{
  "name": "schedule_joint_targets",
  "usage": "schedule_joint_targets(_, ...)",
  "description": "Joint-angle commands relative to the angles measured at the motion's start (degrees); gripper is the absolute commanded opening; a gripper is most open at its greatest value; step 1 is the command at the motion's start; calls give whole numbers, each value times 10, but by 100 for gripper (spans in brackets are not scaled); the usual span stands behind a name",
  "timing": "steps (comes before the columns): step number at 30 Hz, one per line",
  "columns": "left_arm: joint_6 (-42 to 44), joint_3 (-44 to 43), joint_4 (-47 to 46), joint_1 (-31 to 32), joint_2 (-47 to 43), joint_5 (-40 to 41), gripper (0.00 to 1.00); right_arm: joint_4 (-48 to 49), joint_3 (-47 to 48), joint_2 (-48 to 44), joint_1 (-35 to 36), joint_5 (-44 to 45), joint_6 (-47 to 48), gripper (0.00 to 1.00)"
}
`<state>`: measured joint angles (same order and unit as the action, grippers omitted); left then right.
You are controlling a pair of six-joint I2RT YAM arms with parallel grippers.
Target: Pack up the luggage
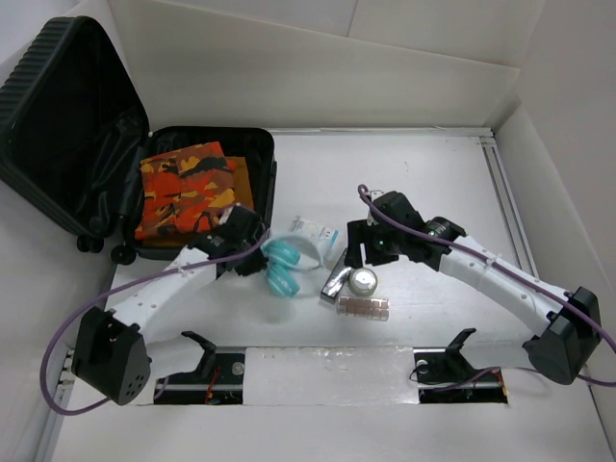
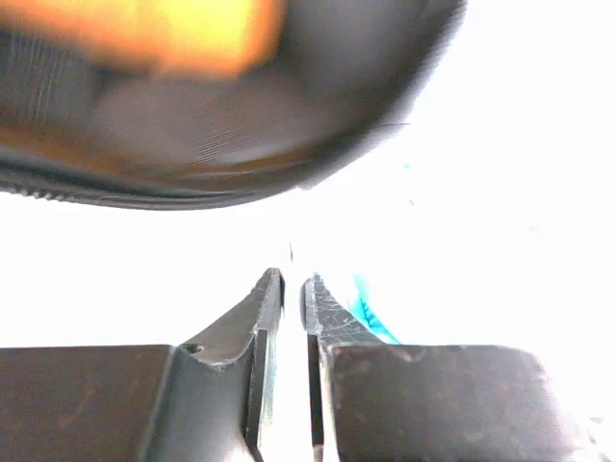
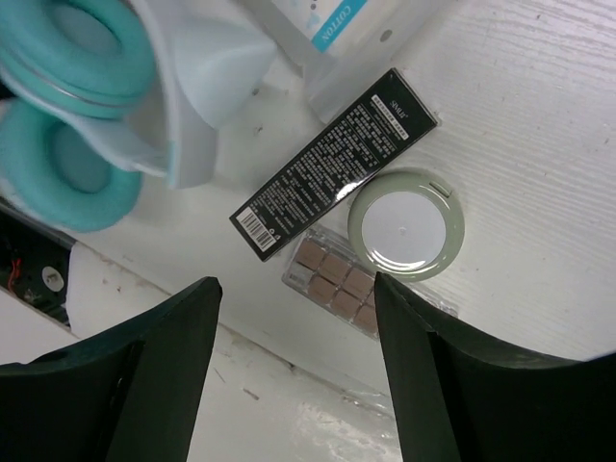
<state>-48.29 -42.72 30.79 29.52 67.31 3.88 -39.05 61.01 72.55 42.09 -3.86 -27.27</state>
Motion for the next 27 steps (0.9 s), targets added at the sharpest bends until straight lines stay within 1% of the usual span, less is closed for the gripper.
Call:
schedule_joint_targets(1,11,-177,-14,-1,-57,-7,0,1,29,-7,4,27,-3,71)
schedule_joint_targets(3,17,-243,-2,-1,-51,-21,0,1,37,-7,4,32,2,71)
schedule_joint_targets(4,17,-301,-2,-1,-45,-30,0,1,44,-7,-3,32,2,71)
schedule_joint_targets(5,23,-328,-2,-15,-26,-37,0,1,44,-7,-3,32,9,71)
schedule_joint_targets(6,28,-376,3,-35,-4,-47,0,1,50,-7,-3,32,9,71)
schedule_joint_targets(8,41,-411,11,-45,8,-41,0,1,55,-7,-9,27,16,71)
schedule_joint_targets(10,47,-420,5,-81,32,-6,0,-4,55,-7,-9,27,21,71)
schedule_joint_targets(11,52,-408,-11,-98,37,2,0,-4,60,-7,-9,27,21,71)
schedule_joint_targets(12,52,-396,-45,-137,45,12,0,-4,60,-7,-9,27,21,71)
schedule_joint_targets(15,46,-344,-104,-204,64,19,0,-16,60,-28,-9,32,21,71)
schedule_joint_targets(16,46,-337,-127,-244,91,14,0,-22,60,-28,-14,32,21,71)
schedule_joint_targets(17,46,-337,-136,-262,111,14,0,-22,60,-36,-14,32,21,71)
schedule_joint_targets(18,52,-344,-136,-272,132,14,0,-28,55,-36,-20,32,21,71)
schedule_joint_targets(19,58,-355,-136,-285,181,23,0,-28,50,-43,-20,32,21,71)
schedule_joint_targets(20,69,-369,-123,-285,208,36,0,-28,50,-49,-26,32,21,71)
schedule_joint_targets(21,74,-407,-106,-285,236,57,0,-28,44,-49,-26,32,21,71)
schedule_joint_targets(22,82,-425,-92,-285,263,74,0,-28,39,-54,-26,32,21,71)
schedule_joint_targets(23,82,-442,-59,-290,309,81,7,-28,38,-54,-26,27,21,73)
schedule_joint_targets(24,82,-459,-42,-295,323,98,13,-28,38,-54,-31,27,21,74)
schedule_joint_targets(25,82,-471,-35,-295,331,105,27,-28,32,-54,-31,27,21,77)
schedule_joint_targets(26,82,-471,-41,-295,315,105,45,-28,32,-54,-31,27,21,77)
schedule_joint_targets(27,88,-456,-69,-295,299,98,71,-28,32,-54,-31,27,21,79)
